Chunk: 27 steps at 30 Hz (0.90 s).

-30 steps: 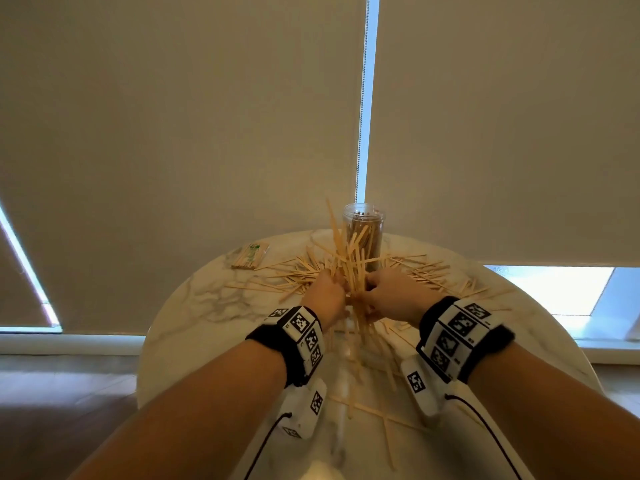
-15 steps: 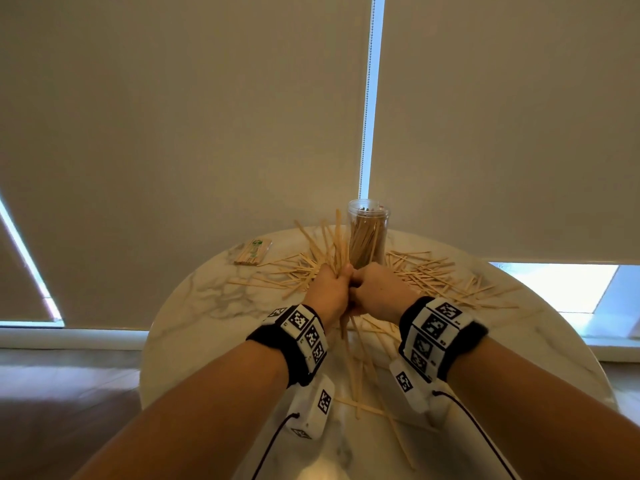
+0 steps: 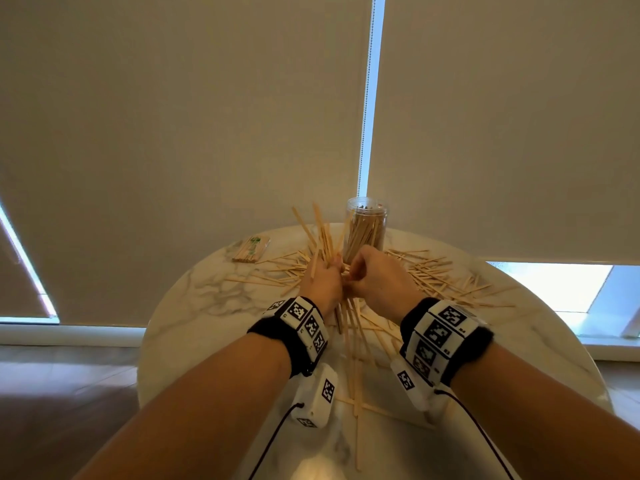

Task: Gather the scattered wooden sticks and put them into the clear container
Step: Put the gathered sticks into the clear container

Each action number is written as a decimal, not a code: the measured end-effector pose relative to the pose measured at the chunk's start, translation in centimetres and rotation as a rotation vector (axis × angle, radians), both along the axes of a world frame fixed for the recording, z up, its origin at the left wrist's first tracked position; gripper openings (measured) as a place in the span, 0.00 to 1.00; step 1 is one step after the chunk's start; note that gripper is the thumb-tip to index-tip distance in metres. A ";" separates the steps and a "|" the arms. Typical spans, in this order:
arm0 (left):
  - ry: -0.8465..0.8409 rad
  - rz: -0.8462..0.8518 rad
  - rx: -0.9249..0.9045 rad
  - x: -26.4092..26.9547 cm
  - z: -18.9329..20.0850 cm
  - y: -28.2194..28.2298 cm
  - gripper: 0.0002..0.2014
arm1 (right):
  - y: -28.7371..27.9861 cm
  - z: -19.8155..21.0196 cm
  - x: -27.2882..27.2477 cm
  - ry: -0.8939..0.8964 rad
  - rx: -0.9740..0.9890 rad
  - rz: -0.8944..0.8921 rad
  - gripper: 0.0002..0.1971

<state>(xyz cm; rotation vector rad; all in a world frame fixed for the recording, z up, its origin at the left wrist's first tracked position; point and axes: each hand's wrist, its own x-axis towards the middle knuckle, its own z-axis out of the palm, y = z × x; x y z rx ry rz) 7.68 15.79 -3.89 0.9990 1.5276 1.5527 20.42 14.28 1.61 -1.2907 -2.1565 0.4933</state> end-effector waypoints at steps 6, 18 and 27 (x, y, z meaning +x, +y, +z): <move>-0.203 -0.076 0.061 1.5 2.7 -3.2 0.12 | 0.4 0.8 1.1 0.223 0.043 0.018 0.11; -0.175 -0.213 0.146 3.9 2.6 -3.5 0.08 | 1.1 2.7 0.2 0.511 -0.115 0.105 0.39; -0.081 -0.373 0.163 4.3 3.7 -4.5 0.20 | 3.1 3.5 1.5 0.352 -0.244 0.123 0.11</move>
